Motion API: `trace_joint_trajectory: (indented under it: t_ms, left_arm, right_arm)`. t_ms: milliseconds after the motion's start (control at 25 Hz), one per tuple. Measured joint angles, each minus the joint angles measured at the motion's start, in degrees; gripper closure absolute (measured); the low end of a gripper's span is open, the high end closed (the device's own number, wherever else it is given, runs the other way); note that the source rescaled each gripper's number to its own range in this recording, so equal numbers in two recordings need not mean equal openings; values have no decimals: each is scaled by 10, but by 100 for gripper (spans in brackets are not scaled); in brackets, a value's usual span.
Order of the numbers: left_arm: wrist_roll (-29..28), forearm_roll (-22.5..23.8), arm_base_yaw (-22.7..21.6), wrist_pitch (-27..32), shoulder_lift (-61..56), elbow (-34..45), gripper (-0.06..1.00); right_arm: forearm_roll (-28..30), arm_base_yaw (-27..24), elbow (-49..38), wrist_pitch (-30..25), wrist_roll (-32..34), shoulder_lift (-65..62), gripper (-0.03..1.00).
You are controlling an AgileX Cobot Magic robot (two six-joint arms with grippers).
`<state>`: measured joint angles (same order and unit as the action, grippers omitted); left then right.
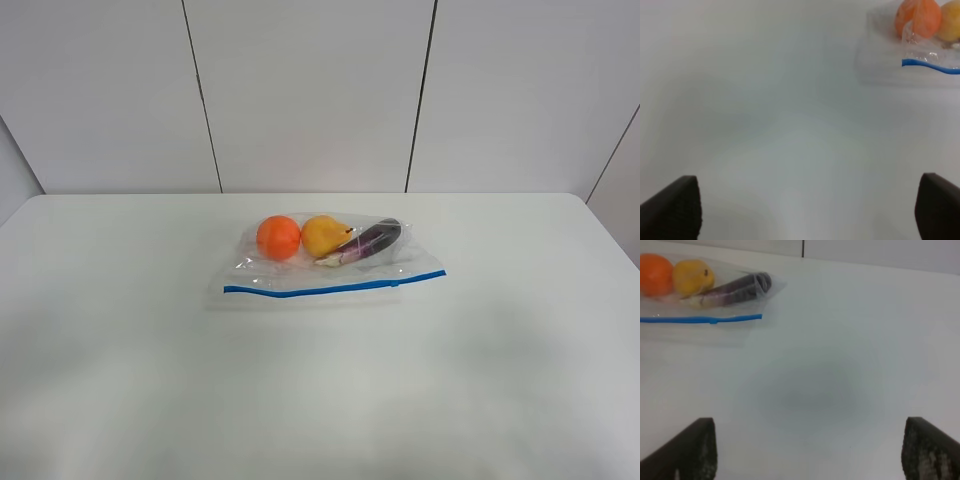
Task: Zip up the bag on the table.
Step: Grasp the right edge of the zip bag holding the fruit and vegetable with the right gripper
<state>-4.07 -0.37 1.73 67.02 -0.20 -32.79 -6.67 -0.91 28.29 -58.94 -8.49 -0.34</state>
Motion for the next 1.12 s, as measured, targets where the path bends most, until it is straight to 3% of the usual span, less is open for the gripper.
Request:
trace_joint_trajectory:
  t_ms: [280, 480, 760, 1120]
  left_arm:
    - [0, 0, 0, 0, 0, 0, -6]
    - [0, 0, 0, 0, 0, 0, -6]
    - [0, 0, 0, 0, 0, 0, -6]
    - [0, 0, 0, 0, 0, 0, -6]
  right_arm:
    - [1, 0, 12, 1, 0, 36, 1]
    - [-20, 0, 103, 17, 4, 181, -3]
    - [-133, 0, 242, 18, 2, 463, -3]
    - [-284, -6, 400, 2, -89, 793, -3]
